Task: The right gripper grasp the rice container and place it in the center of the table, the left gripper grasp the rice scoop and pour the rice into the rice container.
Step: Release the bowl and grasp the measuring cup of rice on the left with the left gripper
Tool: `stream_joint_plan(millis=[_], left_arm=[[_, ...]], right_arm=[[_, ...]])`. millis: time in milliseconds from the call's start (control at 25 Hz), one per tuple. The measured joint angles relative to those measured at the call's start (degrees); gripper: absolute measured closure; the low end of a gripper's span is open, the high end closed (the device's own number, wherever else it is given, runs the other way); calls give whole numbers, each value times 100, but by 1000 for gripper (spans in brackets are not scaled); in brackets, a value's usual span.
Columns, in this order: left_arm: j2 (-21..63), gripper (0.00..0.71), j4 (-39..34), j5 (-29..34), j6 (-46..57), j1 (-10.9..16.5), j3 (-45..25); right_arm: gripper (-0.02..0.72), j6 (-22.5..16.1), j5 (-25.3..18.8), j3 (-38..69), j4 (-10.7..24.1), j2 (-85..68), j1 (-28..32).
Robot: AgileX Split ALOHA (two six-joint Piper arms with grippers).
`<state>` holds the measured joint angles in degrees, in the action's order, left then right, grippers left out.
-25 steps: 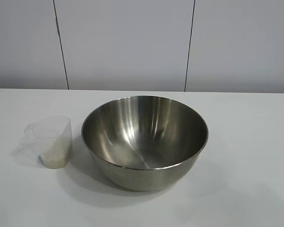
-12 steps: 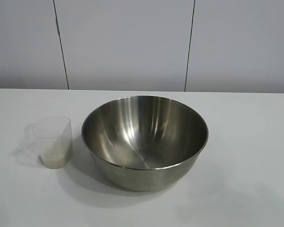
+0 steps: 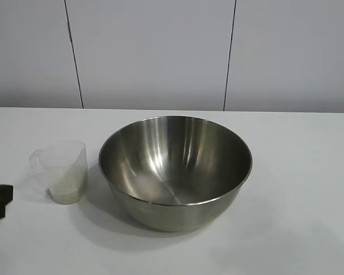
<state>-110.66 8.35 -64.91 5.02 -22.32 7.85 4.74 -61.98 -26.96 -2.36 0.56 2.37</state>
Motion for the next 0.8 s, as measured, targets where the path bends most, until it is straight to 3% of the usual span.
stream_joint_plan(millis=[120,200,320,480,560,800], left_arm=[[-381,256,-119,-12,-20,78,305],[-428,259,-330,-33,-26,309,466],[-475,262,-1072,-99,102,942,677],[-664,263,-2605,-116,585,1944,943],[-748,263,-3184,-111,762,2288,1027],[-794,263,-3665,-116,834,2428,1131]], right_arm=[[188,0,0,0,0,0,0],[188,0,0,0,0,0,0],[188,0,0,0,0,0,0],[188,0,0,0,0,0,0],[188,0,0,0,0,0,0],[188,0,0,0,0,0,0]])
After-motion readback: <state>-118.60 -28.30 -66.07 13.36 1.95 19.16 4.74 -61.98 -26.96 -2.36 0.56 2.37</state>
